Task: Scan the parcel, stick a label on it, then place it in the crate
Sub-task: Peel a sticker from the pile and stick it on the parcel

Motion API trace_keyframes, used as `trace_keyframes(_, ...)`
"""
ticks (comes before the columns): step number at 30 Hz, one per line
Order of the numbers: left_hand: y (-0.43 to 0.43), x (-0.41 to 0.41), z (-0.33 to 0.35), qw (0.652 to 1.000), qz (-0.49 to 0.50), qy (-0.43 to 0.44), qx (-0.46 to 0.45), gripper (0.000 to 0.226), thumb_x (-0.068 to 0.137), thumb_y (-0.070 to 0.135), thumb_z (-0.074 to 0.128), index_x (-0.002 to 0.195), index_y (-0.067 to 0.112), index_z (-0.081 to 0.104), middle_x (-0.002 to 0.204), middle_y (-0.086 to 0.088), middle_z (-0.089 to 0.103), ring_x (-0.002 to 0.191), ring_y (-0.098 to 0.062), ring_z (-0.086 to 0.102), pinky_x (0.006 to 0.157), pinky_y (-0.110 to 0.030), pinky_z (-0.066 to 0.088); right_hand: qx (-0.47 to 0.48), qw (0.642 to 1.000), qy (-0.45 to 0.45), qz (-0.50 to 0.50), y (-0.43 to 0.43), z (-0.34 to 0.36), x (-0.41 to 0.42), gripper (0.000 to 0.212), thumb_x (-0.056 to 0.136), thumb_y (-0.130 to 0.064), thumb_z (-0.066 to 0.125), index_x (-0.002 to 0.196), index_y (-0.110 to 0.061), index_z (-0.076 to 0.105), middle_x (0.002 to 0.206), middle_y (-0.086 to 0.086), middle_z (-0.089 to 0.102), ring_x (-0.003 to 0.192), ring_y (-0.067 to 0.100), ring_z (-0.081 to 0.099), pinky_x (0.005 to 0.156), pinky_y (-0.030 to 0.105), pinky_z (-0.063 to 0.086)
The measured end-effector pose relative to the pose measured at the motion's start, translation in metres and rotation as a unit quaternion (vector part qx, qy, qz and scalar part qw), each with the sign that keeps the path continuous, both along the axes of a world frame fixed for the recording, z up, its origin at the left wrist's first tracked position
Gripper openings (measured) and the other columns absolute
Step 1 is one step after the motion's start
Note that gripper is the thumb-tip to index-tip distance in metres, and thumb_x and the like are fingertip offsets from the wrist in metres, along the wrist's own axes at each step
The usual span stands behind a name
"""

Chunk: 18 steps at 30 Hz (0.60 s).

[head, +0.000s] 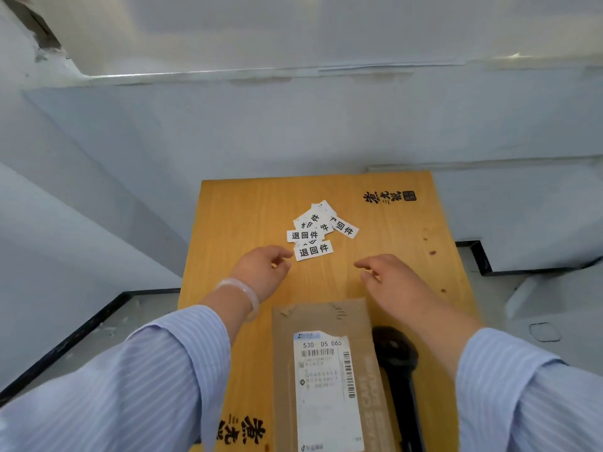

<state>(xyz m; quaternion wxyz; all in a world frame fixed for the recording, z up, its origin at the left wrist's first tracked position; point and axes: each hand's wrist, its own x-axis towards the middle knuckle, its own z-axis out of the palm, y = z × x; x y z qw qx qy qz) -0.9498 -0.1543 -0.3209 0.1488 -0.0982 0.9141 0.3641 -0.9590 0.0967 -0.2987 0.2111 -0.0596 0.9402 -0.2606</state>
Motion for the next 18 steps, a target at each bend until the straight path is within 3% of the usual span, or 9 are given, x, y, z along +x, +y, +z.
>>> trace_keyframes(9,0.02,-0.044,-0.039,0.997,-0.025,-0.012,-0.07,0.039,0.082,0.038,0.067,0.117,0.025,0.058,0.104,0.001,0.05,0.083,-0.019,0.057,0.079,-0.03,0.046,0.045,0.999,-0.003,-0.01,-0.013,-0.038,-0.014,0.035,0.095,-0.028,0.049,0.128,-0.024,0.059,0.129,0.002,0.056,0.126,0.022,0.041,0.103,0.034,0.037)
trace_keyframes(12,0.025,-0.051,-0.042,0.995,-0.019,-0.018,-0.095,0.029,0.078,0.037,0.071,0.102,0.026,0.058,0.103,0.001,0.051,0.082,-0.021,0.059,0.078,-0.035,0.05,0.036,0.999,-0.001,-0.035,-0.014,-0.04,-0.017,0.033,0.094,-0.029,0.051,0.125,-0.025,0.061,0.128,0.001,0.056,0.124,0.021,0.043,0.103,0.034,0.038)
trace_keyframes(18,0.021,-0.055,-0.04,0.998,0.011,-0.035,-0.041,0.025,0.075,0.028,0.075,0.072,0.029,0.05,0.089,0.003,0.053,0.074,-0.017,0.055,0.06,-0.028,0.038,0.017,0.998,-0.009,-0.055,-0.017,-0.036,-0.023,0.028,0.093,-0.03,0.052,0.118,-0.027,0.064,0.121,0.002,0.058,0.116,0.021,0.051,0.098,0.037,0.045)
